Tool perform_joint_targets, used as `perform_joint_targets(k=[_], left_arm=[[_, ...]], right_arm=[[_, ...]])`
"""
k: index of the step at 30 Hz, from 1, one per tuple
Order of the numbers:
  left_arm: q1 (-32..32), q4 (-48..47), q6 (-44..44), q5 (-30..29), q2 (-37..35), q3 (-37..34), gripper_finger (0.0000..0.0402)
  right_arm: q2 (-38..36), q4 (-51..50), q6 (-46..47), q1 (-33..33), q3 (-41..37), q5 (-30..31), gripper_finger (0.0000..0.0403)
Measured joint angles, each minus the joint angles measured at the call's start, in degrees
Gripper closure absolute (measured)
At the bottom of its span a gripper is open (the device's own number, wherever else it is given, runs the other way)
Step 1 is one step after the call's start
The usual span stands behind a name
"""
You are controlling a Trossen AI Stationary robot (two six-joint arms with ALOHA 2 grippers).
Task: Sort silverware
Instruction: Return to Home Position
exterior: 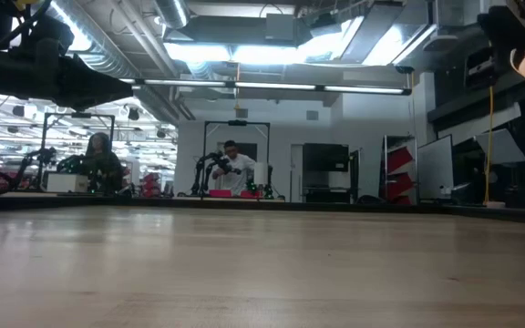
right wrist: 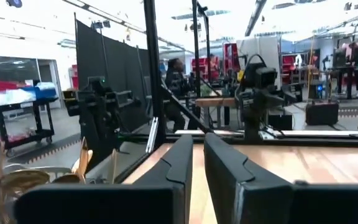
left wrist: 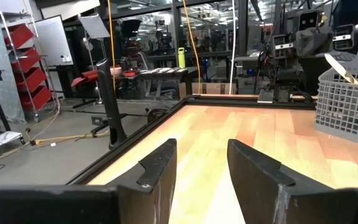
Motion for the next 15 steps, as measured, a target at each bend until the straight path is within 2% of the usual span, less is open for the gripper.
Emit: perform_joint_targets(k=[7,10,15], left_arm=[[0.00,0.00,0.00,0.02,0.00,0.00,0.0267],[0.00,0.01,0.00,0.01,0.00,0.00,0.0267],[0.00,0.01,0.00,0.03,0.00,0.00,0.0267]], right_arm=[[0.03,-10.20,0.37,-0.02,-0.07,4.72,0.0359],[0.80,-10.48,1.30,-0.02,0.04,6.08,0.0359],[1.75,-10.72,-6.65,-0.01,0.05,7.06,0.0359]])
